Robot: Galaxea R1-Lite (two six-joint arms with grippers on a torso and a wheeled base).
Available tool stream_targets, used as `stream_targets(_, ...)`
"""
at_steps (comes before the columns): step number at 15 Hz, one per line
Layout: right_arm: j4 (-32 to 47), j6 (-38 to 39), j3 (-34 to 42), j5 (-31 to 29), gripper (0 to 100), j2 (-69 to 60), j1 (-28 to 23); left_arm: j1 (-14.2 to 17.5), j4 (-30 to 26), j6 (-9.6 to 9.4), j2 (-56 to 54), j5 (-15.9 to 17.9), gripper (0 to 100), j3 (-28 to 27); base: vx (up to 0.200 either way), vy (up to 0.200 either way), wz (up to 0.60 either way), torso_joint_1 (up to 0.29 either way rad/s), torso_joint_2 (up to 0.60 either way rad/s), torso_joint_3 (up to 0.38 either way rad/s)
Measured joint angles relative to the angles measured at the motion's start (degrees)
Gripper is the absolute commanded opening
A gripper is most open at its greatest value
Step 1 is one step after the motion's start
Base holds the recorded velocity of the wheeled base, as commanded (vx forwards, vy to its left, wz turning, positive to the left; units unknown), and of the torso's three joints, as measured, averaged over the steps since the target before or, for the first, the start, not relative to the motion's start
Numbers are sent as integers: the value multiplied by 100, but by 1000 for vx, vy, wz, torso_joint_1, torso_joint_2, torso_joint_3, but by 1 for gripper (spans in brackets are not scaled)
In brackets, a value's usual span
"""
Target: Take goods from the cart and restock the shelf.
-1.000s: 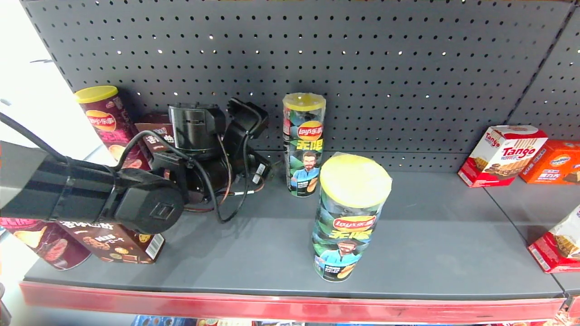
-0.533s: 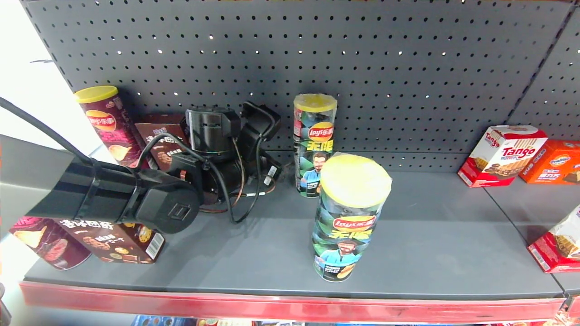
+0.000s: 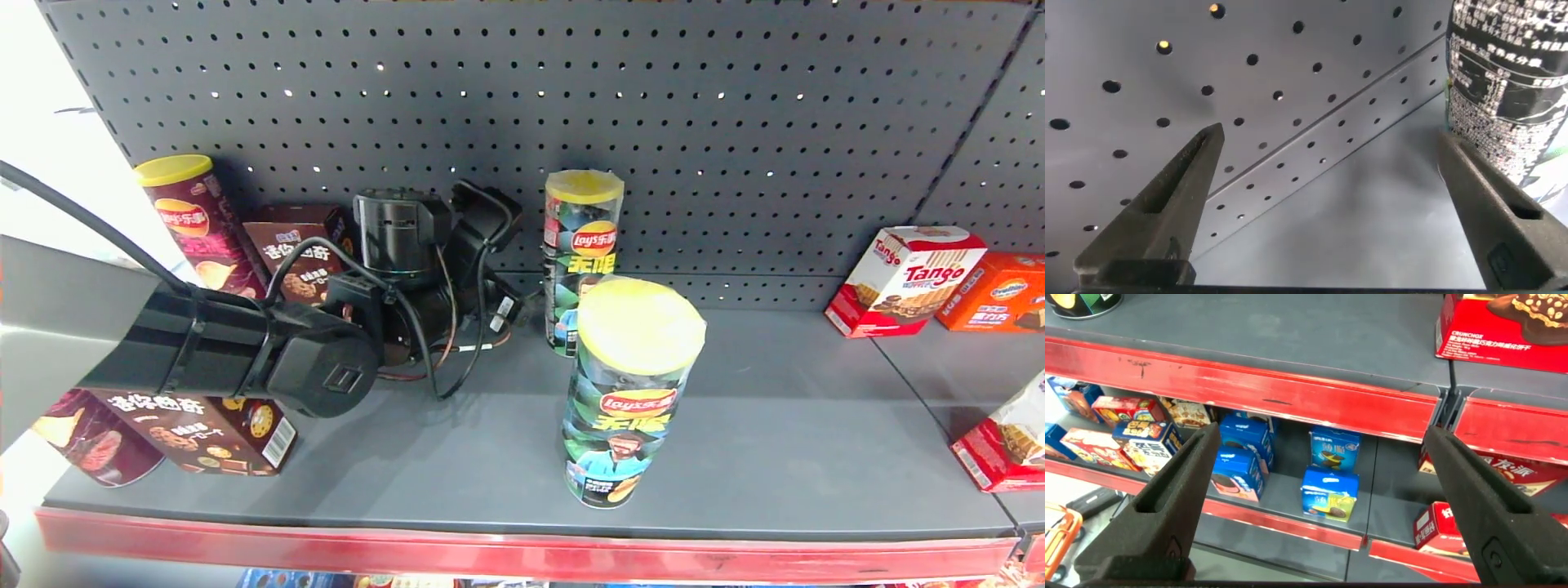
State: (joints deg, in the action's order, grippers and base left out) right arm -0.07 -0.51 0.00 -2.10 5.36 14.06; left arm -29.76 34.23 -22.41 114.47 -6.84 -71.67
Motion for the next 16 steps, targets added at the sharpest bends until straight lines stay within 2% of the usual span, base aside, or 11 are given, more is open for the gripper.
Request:
stream_targets(5,0,2,0,-1,100,0,-4,0,28,-6,-52,6,100,39,0,0,0,0,0,0)
stream_targets(9,0,2,0,-1,100,0,-4,33,4,-6,-510,17,100,43,0,0,0,0,0,0)
stream_targets(12,0,0,0,0,100,0,0,-12,11,27,-1100,17,100,325,0,0,0,0,0,0)
stream_targets(16,0,2,0,-1,100,0,-4,-174,101,191,-2230,39,100,930,0,0,0,0,0,0)
